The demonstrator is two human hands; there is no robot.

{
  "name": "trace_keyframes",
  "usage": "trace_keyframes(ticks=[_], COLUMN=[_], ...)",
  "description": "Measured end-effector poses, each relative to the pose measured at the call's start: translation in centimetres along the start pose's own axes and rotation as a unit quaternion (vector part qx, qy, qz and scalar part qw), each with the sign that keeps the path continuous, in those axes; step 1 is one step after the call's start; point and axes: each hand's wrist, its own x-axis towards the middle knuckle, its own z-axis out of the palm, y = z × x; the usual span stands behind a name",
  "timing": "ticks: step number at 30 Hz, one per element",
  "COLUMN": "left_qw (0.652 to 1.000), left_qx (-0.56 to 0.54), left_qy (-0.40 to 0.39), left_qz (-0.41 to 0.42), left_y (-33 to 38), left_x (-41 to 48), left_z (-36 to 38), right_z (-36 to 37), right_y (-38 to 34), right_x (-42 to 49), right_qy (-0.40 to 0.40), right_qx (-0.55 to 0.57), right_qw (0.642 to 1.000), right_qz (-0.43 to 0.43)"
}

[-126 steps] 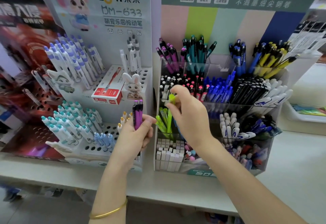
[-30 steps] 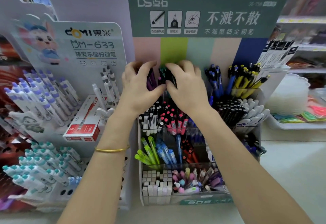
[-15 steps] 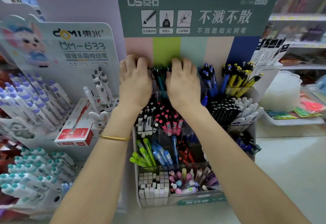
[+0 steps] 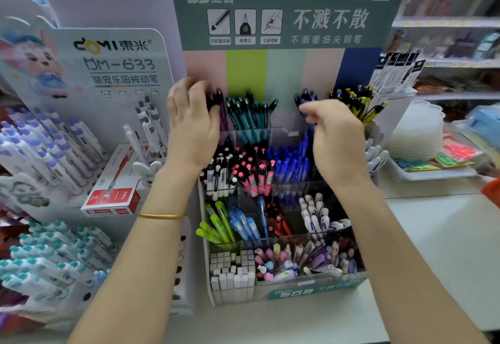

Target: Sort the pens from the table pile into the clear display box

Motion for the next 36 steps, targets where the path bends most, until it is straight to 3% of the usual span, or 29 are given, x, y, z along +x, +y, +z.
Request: trace_keyframes(ticks=[6,11,16,21,26,28,31,36], left_qw=[0.997,0.988,0.975,0.972,0.978,0.980,0.983,0.987], left_qx=[-0.015,0.004,0.061,0.089,0.062,0.050,0.050,0.060], left_qy=[0.062,-0.011,-0.072,-0.099,-0.114,-0.127,-0.130,-0.120], left_qz=[0.052,0.153,0.203,0.194,0.164,0.148,0.122,0.090], left_y=[2.7,4.8,4.9,4.1,4.6,5.0,5.8,6.8], left_x=[-2.9,-6.0,-7.3,-8.2,-7.9,-7.5,-7.2,-7.8], left_z=[-0.8,0.4,2.4,3.4,3.2,3.3,3.7,3.8], right_z=[1.1,2.0,2.4,1.1,1.0,1.5,2.2,1.2], right_y=[1.0,2.1,1.9,2.7,2.0,1.5,1.8,3.1], right_x=[-3.8,-5.4,-6.6,-5.8,-3.5,-1.4,1.2,2.5], right_qy=[-0.039,0.009,-0.006,-0.031,-0.022,-0.079,-0.183,-0.187], right_qx=[-0.133,-0.226,-0.278,-0.248,-0.153,-0.125,-0.172,-0.170], right_qw=[0.990,0.972,0.956,0.957,0.982,0.985,0.964,0.967], right_qz=[-0.034,-0.063,-0.099,-0.148,-0.112,-0.089,-0.083,-0.017])
